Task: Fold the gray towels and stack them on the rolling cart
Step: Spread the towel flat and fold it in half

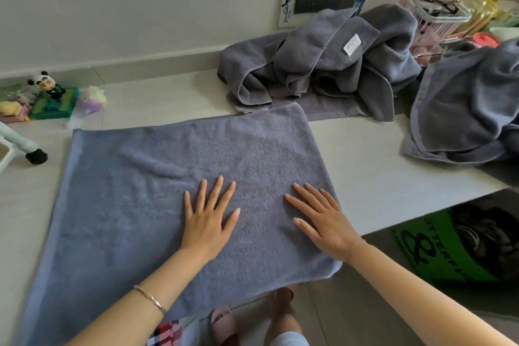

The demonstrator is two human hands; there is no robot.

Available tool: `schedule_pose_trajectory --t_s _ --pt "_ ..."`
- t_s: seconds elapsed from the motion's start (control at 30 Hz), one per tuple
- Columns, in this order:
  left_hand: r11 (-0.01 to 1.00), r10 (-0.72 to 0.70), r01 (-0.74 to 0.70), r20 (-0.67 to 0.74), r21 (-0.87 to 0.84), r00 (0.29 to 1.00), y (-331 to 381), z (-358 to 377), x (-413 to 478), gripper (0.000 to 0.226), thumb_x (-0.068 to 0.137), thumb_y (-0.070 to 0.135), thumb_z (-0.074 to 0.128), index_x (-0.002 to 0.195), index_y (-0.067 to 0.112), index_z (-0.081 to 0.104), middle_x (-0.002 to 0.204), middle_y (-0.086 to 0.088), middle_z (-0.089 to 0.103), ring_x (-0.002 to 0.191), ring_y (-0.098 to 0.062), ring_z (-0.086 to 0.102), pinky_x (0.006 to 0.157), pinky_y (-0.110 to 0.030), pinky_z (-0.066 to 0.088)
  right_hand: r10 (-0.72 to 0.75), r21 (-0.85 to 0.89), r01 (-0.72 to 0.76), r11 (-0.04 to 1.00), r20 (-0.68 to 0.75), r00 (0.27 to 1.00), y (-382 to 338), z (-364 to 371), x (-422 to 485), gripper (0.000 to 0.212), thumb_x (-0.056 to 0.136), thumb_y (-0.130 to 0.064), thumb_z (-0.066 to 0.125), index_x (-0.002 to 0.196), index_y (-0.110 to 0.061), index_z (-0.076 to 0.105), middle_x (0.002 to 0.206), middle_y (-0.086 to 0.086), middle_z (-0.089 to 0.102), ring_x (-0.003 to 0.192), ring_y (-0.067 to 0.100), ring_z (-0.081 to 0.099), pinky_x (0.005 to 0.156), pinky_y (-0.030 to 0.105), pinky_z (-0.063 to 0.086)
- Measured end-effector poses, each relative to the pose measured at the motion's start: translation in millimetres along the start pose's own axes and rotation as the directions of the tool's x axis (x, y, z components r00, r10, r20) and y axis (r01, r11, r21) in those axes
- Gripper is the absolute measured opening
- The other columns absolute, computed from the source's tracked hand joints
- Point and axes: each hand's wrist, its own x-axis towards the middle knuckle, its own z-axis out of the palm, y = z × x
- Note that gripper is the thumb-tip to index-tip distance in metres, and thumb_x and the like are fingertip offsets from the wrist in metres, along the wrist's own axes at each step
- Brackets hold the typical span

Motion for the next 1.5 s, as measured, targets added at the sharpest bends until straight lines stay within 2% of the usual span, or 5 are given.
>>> schedule_pose_trajectory --t_s 0.43,0.63,0.97,1.23,1.5 --pt "0.931 -0.365 0.365 0.016 0.018 0.931 -84.8 -48.5 139.8 0.059 0.097 0.055 0.019 0.15 0.036 0.005 0.16 0.003 -0.003 0.146 -0.031 -0.008 0.112 -0.061 -0.003 0.364 0.009 -0.367 0.93 -0.151 0.919 44.8 -33.0 187.8 0.056 0.099 -0.049 0.027 0.15 -0.032 0.01 0.159 -0.005 0.001 0.146 0.02 -0.006 0.117 0.041 -0.004" --pt "0.983 0.008 -0.042 -0.186 -0.178 0.982 -81.3 -70.5 184.1 0.045 0.096 0.043 0.044 0.129 0.016 0.057 0.127 -0.008 0.055 0.121 -0.028 0.045 0.098 -0.036 0.031 -0.005 -0.035 -0.007 0.999 -0.333 0.943 47.6 -54.4 226.5 0.048 0.091 -0.038 0.043 0.135 -0.018 0.049 0.135 0.008 0.05 0.128 0.032 0.039 0.108 0.037 0.023" --pt "0.944 0.202 -0.265 -0.291 -0.199 0.935 -78.5 -72.3 209.2 0.009 0.086 0.021 0.066 0.089 0.013 0.062 0.09 -0.002 0.058 0.084 -0.022 0.053 0.073 -0.034 0.042 -0.201 -0.195 0.113 0.974 -0.526 0.826 52.7 -51.0 254.6 0.015 0.085 -0.026 0.052 0.081 -0.012 0.057 0.075 0.001 0.06 0.072 0.025 0.055 0.077 0.031 0.031" --pt "0.958 -0.167 0.09 -0.273 -0.274 0.948 -54.6 -61.2 226.1 0.01 0.093 0.019 0.056 0.097 0.01 0.058 0.099 -0.01 0.06 0.092 -0.031 0.051 0.074 -0.036 0.038 0.102 0.02 -0.103 0.994 -0.439 0.893 40.7 -44.7 271.0 0.019 0.091 -0.023 0.047 0.088 -0.006 0.054 0.083 0.013 0.061 0.081 0.035 0.055 0.073 0.035 0.026" --pt "0.963 -0.016 -0.044 -0.218 -0.267 0.976 -68.9 -68.4 209.0 0.035 0.094 0.045 0.044 0.101 0.015 0.06 0.098 -0.002 0.058 0.098 -0.025 0.047 0.081 -0.032 0.027 0.425 0.187 -0.384 0.904 -0.487 0.763 60.9 -41.0 237.9 0.047 0.086 -0.044 0.061 0.11 -0.005 0.055 0.112 0.017 0.053 0.108 0.036 0.044 0.096 0.041 0.029"
